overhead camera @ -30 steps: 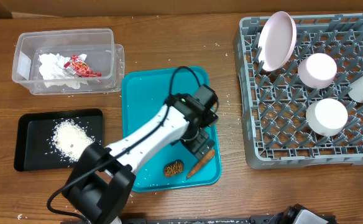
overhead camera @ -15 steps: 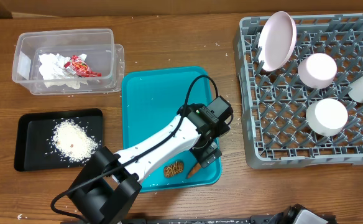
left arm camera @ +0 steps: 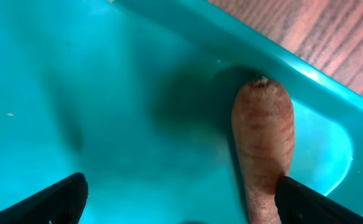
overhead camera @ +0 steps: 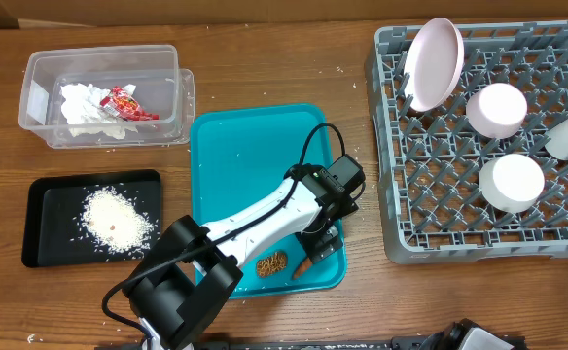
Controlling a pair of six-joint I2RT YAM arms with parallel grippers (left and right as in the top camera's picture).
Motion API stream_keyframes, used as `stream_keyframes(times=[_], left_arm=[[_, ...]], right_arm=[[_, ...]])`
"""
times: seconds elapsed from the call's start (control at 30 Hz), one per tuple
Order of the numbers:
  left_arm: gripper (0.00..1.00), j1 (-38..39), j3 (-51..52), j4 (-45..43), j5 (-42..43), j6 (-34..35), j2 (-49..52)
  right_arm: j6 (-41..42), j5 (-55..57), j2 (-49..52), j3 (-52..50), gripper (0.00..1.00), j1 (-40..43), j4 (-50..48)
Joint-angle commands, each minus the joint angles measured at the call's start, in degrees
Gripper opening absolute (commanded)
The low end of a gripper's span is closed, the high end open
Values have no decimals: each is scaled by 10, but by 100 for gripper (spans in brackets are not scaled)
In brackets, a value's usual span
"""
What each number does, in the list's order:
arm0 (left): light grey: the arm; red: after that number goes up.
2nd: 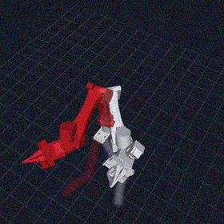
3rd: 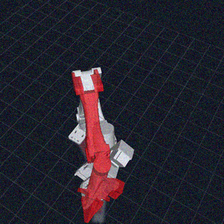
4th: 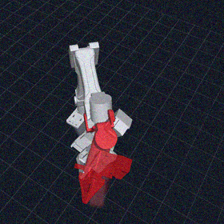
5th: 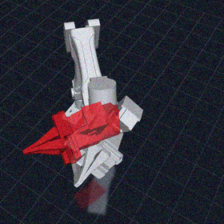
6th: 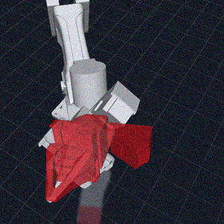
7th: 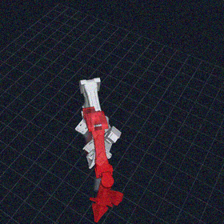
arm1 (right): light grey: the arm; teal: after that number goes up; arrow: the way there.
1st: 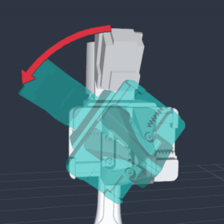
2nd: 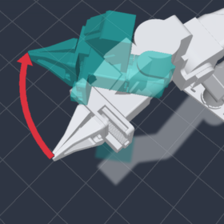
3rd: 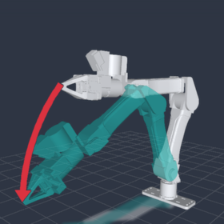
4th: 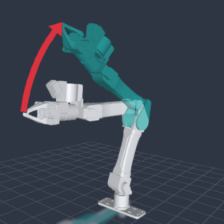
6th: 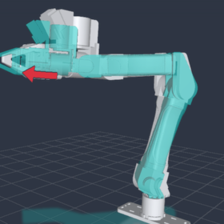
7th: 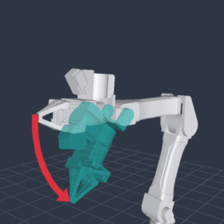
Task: Sort waste into correct bins and load items into the dishwasher
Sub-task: 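Lower the left gripper and grasp the orange carrot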
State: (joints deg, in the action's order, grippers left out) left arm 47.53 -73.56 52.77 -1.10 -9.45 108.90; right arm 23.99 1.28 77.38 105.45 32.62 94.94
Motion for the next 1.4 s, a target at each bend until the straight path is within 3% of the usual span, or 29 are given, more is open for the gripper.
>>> stream_keyframes(times=[0.0,0.17,0.5,1.03,1.13,1.17,1.2,1.37], left_arm=[[98,-2,12,6,32,-9,6],[100,-1,12,19,70,-8,6],[100,0,12,6,26,-9,6],[96,1,12,-33,21,-19,36],[88,1,12,-29,15,-17,36],[72,1,12,-27,8,-17,36],[67,1,12,-26,5,-17,36],[63,0,12,-29,5,-17,36]], right_arm=[[5,-3,-2,10,100,3,-3],[5,-3,-2,10,100,3,-3],[5,-3,-2,10,100,3,-3],[5,-3,-2,10,100,3,-3],[5,-3,-2,10,100,3,-3],[5,-3,-2,10,100,3,-3],[5,-3,-2,10,100,3,-3],[5,-3,-2,10,100,3,-3]])
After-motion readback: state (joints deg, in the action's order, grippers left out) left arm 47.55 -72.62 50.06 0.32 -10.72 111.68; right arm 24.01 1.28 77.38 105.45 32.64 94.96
